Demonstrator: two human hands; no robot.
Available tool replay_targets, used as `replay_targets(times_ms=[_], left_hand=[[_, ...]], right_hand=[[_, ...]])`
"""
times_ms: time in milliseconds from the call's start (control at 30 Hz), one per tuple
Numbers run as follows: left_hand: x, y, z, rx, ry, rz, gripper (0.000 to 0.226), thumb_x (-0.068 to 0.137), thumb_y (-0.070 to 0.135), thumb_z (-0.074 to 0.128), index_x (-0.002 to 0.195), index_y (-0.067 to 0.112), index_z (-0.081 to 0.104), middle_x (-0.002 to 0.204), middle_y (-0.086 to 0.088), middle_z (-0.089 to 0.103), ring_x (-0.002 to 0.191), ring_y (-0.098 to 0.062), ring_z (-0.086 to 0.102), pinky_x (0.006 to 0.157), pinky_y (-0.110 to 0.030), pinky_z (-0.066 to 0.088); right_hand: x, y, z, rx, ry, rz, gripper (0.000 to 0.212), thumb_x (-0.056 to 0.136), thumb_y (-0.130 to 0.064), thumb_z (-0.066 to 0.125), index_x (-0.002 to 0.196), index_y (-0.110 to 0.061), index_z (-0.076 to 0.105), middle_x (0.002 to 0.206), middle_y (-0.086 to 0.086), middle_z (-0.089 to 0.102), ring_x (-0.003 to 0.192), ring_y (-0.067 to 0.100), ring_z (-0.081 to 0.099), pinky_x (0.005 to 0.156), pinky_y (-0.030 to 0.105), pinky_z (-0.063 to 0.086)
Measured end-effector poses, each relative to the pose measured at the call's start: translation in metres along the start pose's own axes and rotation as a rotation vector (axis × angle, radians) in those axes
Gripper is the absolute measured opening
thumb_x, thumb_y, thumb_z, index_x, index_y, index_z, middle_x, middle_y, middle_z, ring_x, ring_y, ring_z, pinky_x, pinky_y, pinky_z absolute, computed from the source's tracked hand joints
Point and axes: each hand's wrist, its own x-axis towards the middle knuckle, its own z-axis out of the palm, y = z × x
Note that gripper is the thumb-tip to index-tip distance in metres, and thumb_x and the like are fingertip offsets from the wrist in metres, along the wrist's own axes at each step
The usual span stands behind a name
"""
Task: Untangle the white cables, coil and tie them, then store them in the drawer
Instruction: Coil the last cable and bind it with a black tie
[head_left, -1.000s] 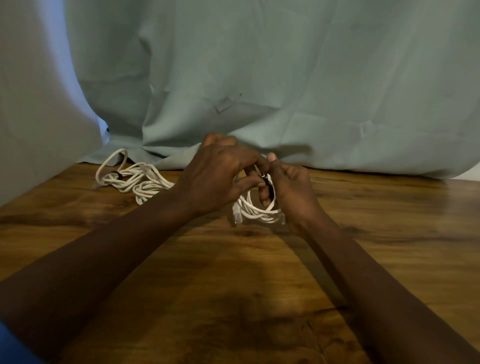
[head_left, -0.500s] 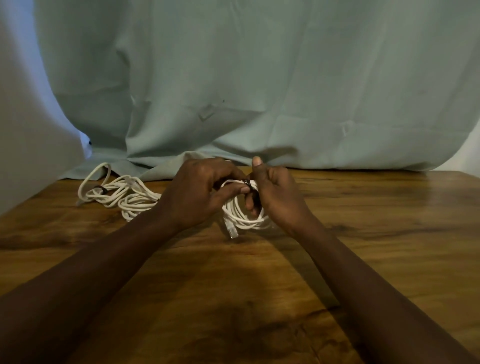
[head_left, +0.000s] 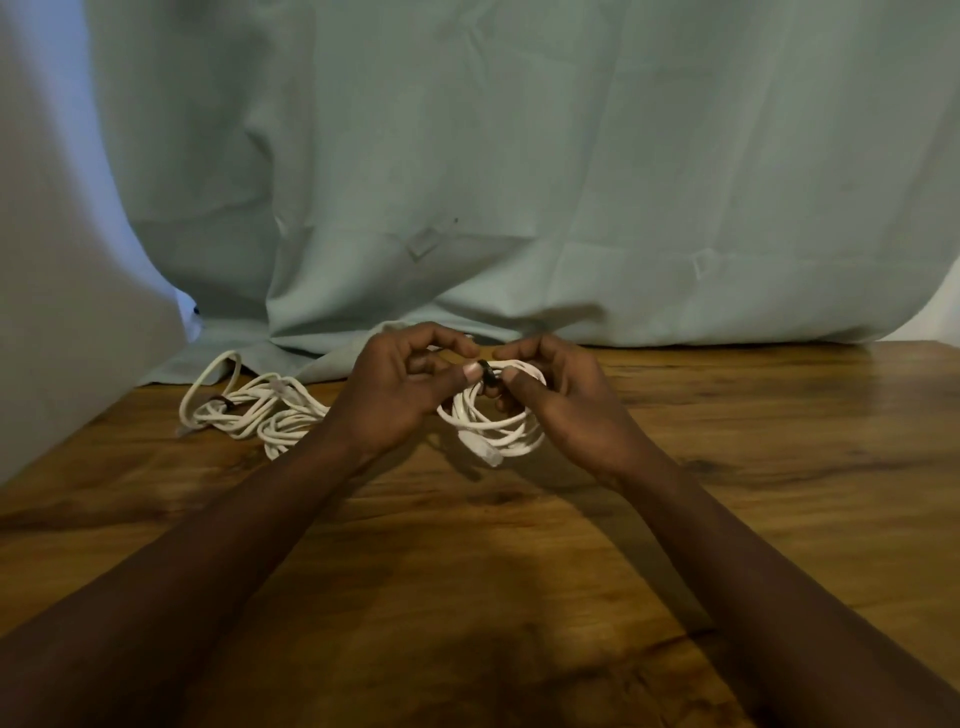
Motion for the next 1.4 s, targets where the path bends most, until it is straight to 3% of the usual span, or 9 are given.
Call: replay_targets(times_ms=[133,233,333,633,800,933,1067,1267,1400], left_hand=[[0.001,0.004,0.001,0.029,-0.012,0.062,0.009,0.091,0.004,0.075,0.1,0.002,0.074,0.081,-0.011,0.077,0.066,-0.011,0.071,0.062,-0.023,0.055],[0.0,0.001,0.002,0.066,0.024,0.091,0.004,0.091,0.004,0.074,0.095,0.003,0.074,0.079,-0.003,0.077,0.067,-0.009,0.072,0.062,-0.021,0.054],[-0.001,-0.002,0.003,0.099,0.051,0.114,0.002,0.091,0.008,0.076,0.091,0.008,0.074,0.081,0.001,0.076,0.072,-0.011,0.073,0.065,-0.022,0.055],[0.0,-0.005,-0.003,0.042,-0.093,0.036,0.002,0.091,0.003,0.074,0.091,0.004,0.076,0.086,-0.007,0.079,0.074,-0.016,0.075,0.068,-0.027,0.058],[0.001,-0.003,-0.011,0.176,-0.173,0.03,0.01,0.09,0.003,0.076,0.098,0.009,0.074,0.086,-0.002,0.079,0.078,-0.015,0.077,0.073,-0.031,0.059],[-0.003,0.006,-0.009,0.3,-0.221,0.172,0.023,0.092,0.003,0.074,0.113,0.012,0.072,0.076,0.002,0.075,0.069,-0.007,0.075,0.064,-0.02,0.057],[-0.002,0.012,-0.012,0.465,-0.242,0.313,0.014,0.091,0.009,0.077,0.105,0.01,0.077,0.09,0.005,0.078,0.078,-0.006,0.075,0.067,-0.03,0.062],[-0.005,0.006,-0.01,0.474,-0.143,0.323,0.016,0.081,0.022,0.082,0.086,0.011,0.072,0.073,0.006,0.074,0.063,-0.007,0.071,0.056,-0.033,0.058],[-0.01,0.001,0.0,0.337,-0.051,0.213,0.017,0.079,0.014,0.084,0.079,0.008,0.068,0.068,0.006,0.074,0.055,-0.012,0.07,0.05,-0.03,0.055]], right_hand=[[-0.001,-0.007,0.0,0.001,0.029,-0.047,0.014,0.1,-0.003,0.061,0.105,-0.012,0.07,0.089,0.011,0.077,0.078,0.019,0.075,0.078,0.04,0.062],[-0.002,-0.005,0.002,-0.034,0.038,-0.054,0.012,0.097,-0.01,0.067,0.107,-0.016,0.069,0.093,0.008,0.078,0.083,0.02,0.076,0.082,0.047,0.062],[-0.002,-0.001,0.005,-0.034,0.033,-0.034,0.026,0.088,-0.019,0.078,0.111,-0.014,0.067,0.097,0.007,0.078,0.088,0.023,0.076,0.083,0.051,0.061],[-0.002,0.007,0.011,-0.066,0.13,-0.016,0.031,0.073,-0.01,0.091,0.092,-0.016,0.067,0.086,0.003,0.076,0.077,0.014,0.074,0.067,0.03,0.059],[-0.002,0.008,0.01,-0.117,0.092,-0.01,0.029,0.071,-0.012,0.093,0.086,-0.018,0.069,0.083,0.002,0.077,0.076,0.021,0.074,0.071,0.047,0.062],[-0.001,0.005,0.004,-0.116,0.054,0.01,0.029,0.069,-0.014,0.094,0.086,-0.014,0.071,0.084,0.002,0.078,0.081,0.022,0.076,0.077,0.052,0.062],[-0.002,0.002,0.002,-0.096,0.042,0.041,0.031,0.067,-0.011,0.095,0.085,-0.014,0.07,0.082,0.005,0.078,0.079,0.024,0.076,0.076,0.055,0.062],[-0.003,0.005,0.004,-0.116,0.011,-0.048,0.028,0.074,-0.004,0.088,0.095,-0.013,0.073,0.088,0.002,0.078,0.082,0.019,0.076,0.077,0.045,0.062],[-0.007,0.005,0.006,-0.343,0.055,-0.223,0.023,0.084,-0.014,0.082,0.104,-0.016,0.073,0.093,-0.009,0.076,0.085,0.004,0.071,0.074,0.022,0.055]])
